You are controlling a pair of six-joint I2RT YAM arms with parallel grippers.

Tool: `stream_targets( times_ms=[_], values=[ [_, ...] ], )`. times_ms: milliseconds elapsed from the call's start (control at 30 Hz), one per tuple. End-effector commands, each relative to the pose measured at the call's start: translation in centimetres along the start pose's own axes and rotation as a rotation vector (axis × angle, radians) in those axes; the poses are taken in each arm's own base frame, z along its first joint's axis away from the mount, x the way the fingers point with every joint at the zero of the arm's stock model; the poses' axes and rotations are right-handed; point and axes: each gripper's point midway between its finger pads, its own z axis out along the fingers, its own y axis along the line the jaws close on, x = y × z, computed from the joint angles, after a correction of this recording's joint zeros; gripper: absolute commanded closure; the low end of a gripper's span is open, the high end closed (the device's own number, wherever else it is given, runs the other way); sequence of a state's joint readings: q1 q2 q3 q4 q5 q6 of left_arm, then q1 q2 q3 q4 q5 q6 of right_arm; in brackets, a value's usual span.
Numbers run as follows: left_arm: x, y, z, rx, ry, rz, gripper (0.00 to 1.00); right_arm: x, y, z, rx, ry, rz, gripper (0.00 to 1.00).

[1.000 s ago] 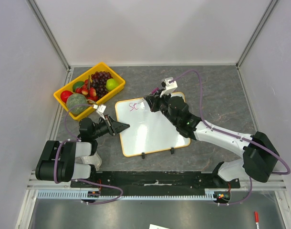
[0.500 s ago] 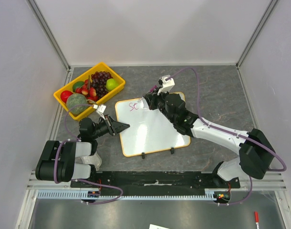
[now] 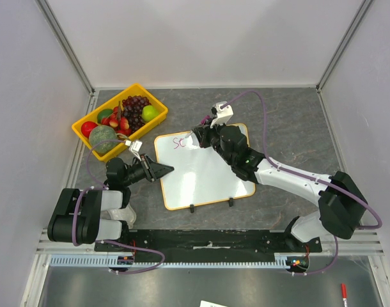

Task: Write a sentence on the whiteboard
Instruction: Pick up the sentence from the whiteboard.

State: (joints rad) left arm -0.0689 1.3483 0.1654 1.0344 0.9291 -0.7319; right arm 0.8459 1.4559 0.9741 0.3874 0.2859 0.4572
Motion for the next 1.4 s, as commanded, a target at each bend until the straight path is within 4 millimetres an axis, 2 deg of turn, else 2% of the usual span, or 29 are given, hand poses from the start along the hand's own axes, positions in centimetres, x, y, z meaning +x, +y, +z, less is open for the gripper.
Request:
stream_targets(
  times_ms=[0, 300, 700, 900, 1200, 1367],
  values=[
    [-0.1, 0.2, 0.3, 0.006, 0.006, 0.057, 0.98, -0.6, -0.6, -0.2, 0.016, -0.025, 0.005, 1.0],
    [-0.1, 0.1, 0.3, 0.006, 0.006, 0.057, 0.98, 1.3, -1.1, -1.1, 0.01, 0.014, 0.016, 1.0],
    [-0.1, 0.1, 0.2, 0.005, 0.004, 0.06, 0.98, 2.6, -1.4, -2.0, -0.002, 0.038, 0.033, 1.0],
    [-0.1, 0.2, 0.2, 0.004, 0.006, 0.058, 0.98, 2.0, -1.2, -1.8, -0.003, 0.023, 0.038, 1.0],
    [-0.1, 0.1, 0.2, 0.005, 0.006, 0.059, 0.98, -0.3, -0.7, -0.9, 0.005, -0.029, 0.039, 1.0],
    [-0.1, 0.1, 0.2, 0.005, 0.004, 0.06, 0.98, -0.8, -0.6, -0.4, 0.013, -0.035, 0.032, 1.0]
  ],
)
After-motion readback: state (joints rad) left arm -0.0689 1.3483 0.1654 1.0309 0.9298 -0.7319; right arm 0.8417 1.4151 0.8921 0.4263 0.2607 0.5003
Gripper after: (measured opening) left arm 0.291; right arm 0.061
